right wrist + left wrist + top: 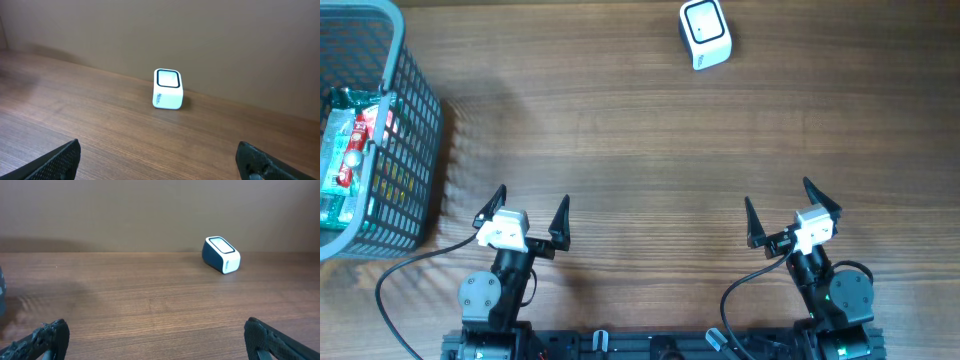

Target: Scan the item barcode

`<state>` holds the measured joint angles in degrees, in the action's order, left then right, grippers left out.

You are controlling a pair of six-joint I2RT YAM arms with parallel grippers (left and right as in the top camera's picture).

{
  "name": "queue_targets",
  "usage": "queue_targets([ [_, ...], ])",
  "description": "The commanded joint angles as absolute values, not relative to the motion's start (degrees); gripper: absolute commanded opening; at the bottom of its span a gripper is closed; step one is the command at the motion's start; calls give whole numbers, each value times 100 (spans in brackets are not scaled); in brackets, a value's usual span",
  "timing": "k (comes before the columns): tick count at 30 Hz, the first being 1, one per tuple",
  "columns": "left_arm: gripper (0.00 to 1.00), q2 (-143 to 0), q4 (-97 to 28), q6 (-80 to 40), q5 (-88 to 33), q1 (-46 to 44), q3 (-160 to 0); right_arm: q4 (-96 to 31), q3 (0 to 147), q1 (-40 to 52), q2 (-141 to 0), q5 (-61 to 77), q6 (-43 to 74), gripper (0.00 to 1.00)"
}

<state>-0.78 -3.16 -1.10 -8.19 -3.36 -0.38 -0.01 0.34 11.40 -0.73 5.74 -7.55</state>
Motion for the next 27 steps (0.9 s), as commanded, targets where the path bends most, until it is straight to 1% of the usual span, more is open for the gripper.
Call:
queue_targets([
  [1, 100, -27, -379, -21, -744, -298, -34, 25, 30, 1116, -64, 541, -749, 100],
  [25, 100, -27, -377, -23, -744, -298, -34, 25, 30, 1116, -64, 541, -749, 100],
  [27, 100, -27, -242, -21, -486, -298, -34, 25, 30, 1116, -64, 541, -751, 100],
])
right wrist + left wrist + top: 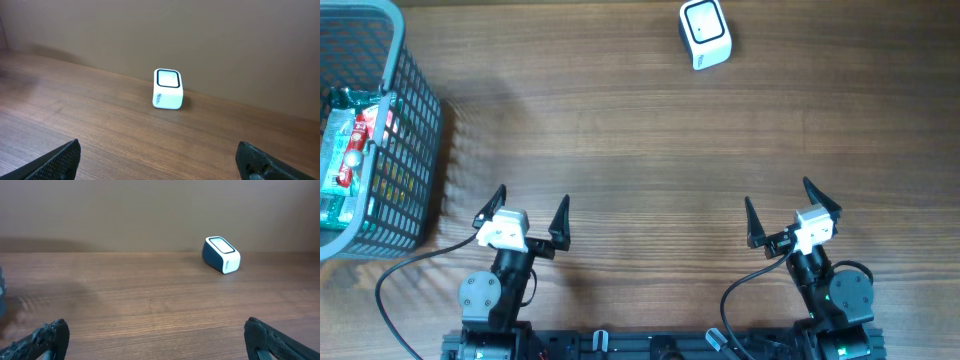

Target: Scan the item barcode

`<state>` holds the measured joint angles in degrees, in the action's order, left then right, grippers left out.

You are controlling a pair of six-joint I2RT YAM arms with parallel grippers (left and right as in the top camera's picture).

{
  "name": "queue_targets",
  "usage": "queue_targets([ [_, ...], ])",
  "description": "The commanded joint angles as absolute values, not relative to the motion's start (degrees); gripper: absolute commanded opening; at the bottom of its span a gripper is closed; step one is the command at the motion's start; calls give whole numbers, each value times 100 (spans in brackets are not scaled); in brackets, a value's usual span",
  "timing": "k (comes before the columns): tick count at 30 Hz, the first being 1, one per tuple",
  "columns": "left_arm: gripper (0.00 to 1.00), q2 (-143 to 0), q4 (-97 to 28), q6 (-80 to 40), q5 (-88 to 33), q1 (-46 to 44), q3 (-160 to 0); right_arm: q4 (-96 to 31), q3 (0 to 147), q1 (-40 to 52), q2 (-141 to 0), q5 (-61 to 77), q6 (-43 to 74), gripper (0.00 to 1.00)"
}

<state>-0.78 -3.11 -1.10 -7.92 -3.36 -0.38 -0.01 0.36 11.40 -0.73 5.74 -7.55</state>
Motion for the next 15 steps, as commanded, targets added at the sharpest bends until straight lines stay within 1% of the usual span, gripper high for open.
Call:
queue_targets([
  [1, 100, -27, -119, -21, -506, -298, -34, 25, 30, 1116, -64, 541, -749, 100],
  [4, 100, -27, 429, 1, -637, -298, -139, 25, 30, 1116, -64, 541, -749, 100],
  [7, 100, -143, -169, -3, -703, -298, -1048, 25, 30, 1116, -64, 541, -749, 100],
  [8, 100, -305, -537, -1, -779, -298, -1551, 25, 30, 1116, -64, 541, -749, 99],
  [9, 100, -685, -1083, -3, -1022, -298, -2375, 25, 30, 1116, -64, 541, -749, 100],
  [11, 100, -1428, -1992, -86, -1096, -298, -3586, 25, 30, 1116, -64, 541, -746, 100],
  [15, 100, -4097, -5037, 196, -1208, -305, -7336, 25, 30, 1116, -64, 541, -749, 100],
])
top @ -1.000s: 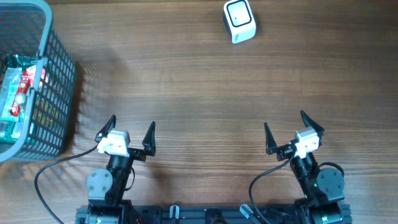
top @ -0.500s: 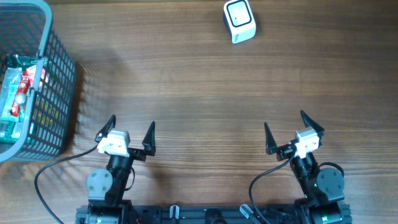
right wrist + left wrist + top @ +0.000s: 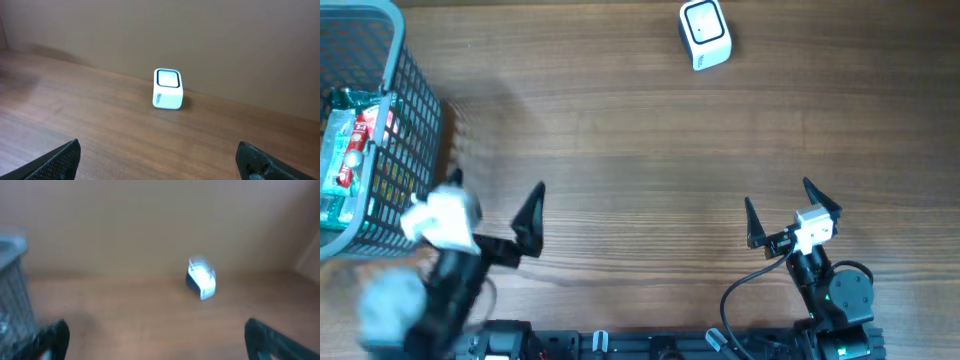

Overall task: Scan the item barcode
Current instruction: 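Reach the left gripper into the basket toward the yellow oil bottle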

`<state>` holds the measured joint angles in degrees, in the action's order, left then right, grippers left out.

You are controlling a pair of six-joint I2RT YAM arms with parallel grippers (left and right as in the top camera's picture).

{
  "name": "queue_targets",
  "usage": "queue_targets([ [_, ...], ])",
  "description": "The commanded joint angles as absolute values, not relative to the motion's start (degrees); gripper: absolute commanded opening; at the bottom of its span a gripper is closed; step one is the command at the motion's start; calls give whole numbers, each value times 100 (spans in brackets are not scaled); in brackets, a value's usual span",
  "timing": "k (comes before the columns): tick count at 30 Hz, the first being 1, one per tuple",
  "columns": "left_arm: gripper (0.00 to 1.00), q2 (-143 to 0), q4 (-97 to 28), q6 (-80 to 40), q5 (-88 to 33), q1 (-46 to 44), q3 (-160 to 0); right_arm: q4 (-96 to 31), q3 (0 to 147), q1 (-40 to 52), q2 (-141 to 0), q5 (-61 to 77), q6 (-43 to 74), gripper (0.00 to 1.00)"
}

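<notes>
A white barcode scanner (image 3: 704,34) with a dark window stands at the far edge of the wooden table, also seen as the scanner (image 3: 201,278) and the scanner (image 3: 167,89). Packaged items in green and red wrappers (image 3: 348,140) lie in the grey basket (image 3: 420,130) at the far left. My left gripper (image 3: 495,185) is open and blurred, close beside the basket's near right corner. In the left wrist view the left gripper (image 3: 156,330) holds nothing. My right gripper (image 3: 777,195) is open and empty at the near right; the right gripper (image 3: 157,150) faces the scanner.
The basket (image 3: 12,280) shows blurred at the left edge of the left wrist view. A plain wall runs behind the table's far edge.
My left arm has moved left toward the basket and risen, and its view is now blurred with the basket in it. The right arm, the scanner and the basket stand as before.
At both earlier moments the two grippers were open and still at the near edge, facing the scanner. Now the left gripper is open beside the basket, while the right one has stayed in place.
</notes>
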<state>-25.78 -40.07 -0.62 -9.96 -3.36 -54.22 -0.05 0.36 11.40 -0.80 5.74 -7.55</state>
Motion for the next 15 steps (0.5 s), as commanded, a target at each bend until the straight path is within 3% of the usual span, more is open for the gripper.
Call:
queue_targets([
  [1, 100, -4812, -5778, 301, -1245, -305, -8329, 25, 30, 1116, -64, 541, -749, 100],
  [4, 100, -6386, -6495, 296, -1243, -305, -10215, 25, 30, 1116, -64, 541, -749, 100],
  [6, 100, -6785, -6460, 246, -1315, -305, -10451, 25, 30, 1116, -64, 541, -751, 100],
  [10, 100, -7037, -5975, 1339, -1037, -298, -10449, 25, 30, 1116, -64, 541, -746, 100],
  [14, 100, -6993, -5297, 1096, 2196, 119, -10449, 25, 30, 1116, -64, 541, -749, 100],
  [15, 100, -7028, -5288, 1118, 2373, 451, -10449, 25, 30, 1116, -64, 541, -751, 100],
])
